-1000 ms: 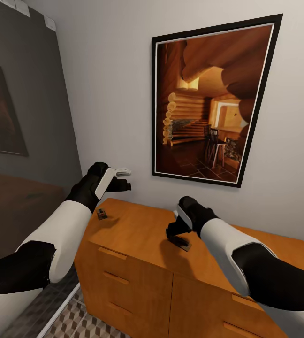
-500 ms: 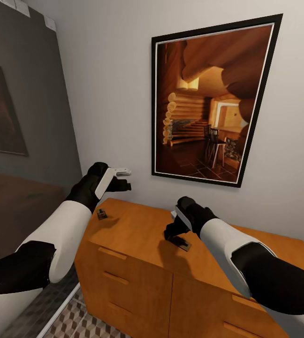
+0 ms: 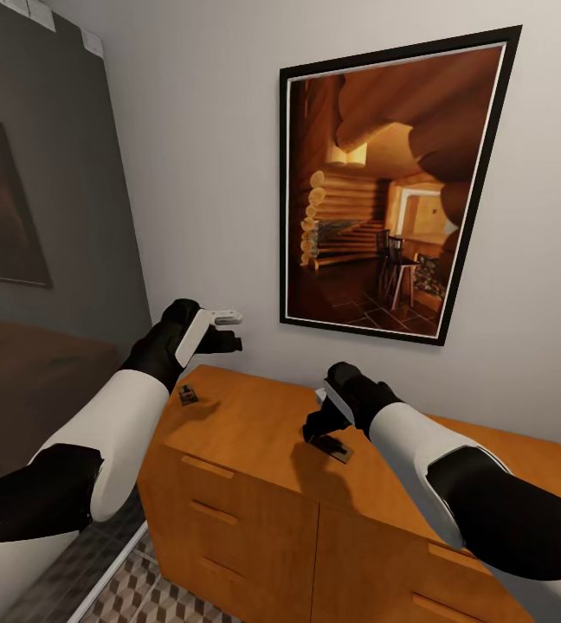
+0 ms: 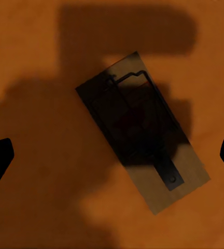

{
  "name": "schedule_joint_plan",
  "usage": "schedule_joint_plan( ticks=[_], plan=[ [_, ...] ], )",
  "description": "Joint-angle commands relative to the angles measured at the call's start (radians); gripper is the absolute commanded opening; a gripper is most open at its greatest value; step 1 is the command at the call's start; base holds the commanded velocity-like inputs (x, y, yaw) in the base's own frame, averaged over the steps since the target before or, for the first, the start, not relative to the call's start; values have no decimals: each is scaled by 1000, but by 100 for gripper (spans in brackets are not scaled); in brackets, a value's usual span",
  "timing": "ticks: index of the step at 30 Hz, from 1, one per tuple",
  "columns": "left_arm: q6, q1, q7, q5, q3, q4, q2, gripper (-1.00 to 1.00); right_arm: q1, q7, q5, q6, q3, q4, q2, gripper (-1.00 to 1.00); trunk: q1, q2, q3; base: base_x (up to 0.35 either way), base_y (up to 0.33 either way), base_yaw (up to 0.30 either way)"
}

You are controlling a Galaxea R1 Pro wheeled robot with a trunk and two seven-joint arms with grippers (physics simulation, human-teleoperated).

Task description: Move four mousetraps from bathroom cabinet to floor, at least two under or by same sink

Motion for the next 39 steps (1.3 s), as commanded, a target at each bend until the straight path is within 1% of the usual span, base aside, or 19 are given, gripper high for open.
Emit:
schedule_joint_plan(
  ticks=[1,13,20,25,31,39],
  plan=[
    [3,-1,9,10,-3,-1,0,100,-1,-1,-9,4,8,-1,-1,100,0,-1,-1,0,0,0],
    [3,-1,9,10,-4,-1,-1,100,-1,0,-16,4,-1,-1,-3,100,0,-1,-1,0,0,0],
    [3,-1,9,12,-4,0,-1,100,-1,13,-20,4,-7,-2,-28,100,0,-1,-1,0,0,0],
    [3,-1,9,12,-4,0,-1,100,-1,31,-22,-8,-9,-2,-37,100,0,-1,-1,0,0,0],
    [3,-1,9,12,-4,1,-1,100,-1,55,-21,-18,-10,-2,-44,100,0,-1,-1,0,0,0],
    [3,-1,9,12,-3,1,-1,100,-1,63,-21,-21,-10,-2,-46,100,0,-1,-1,0,0,0]
  ],
)
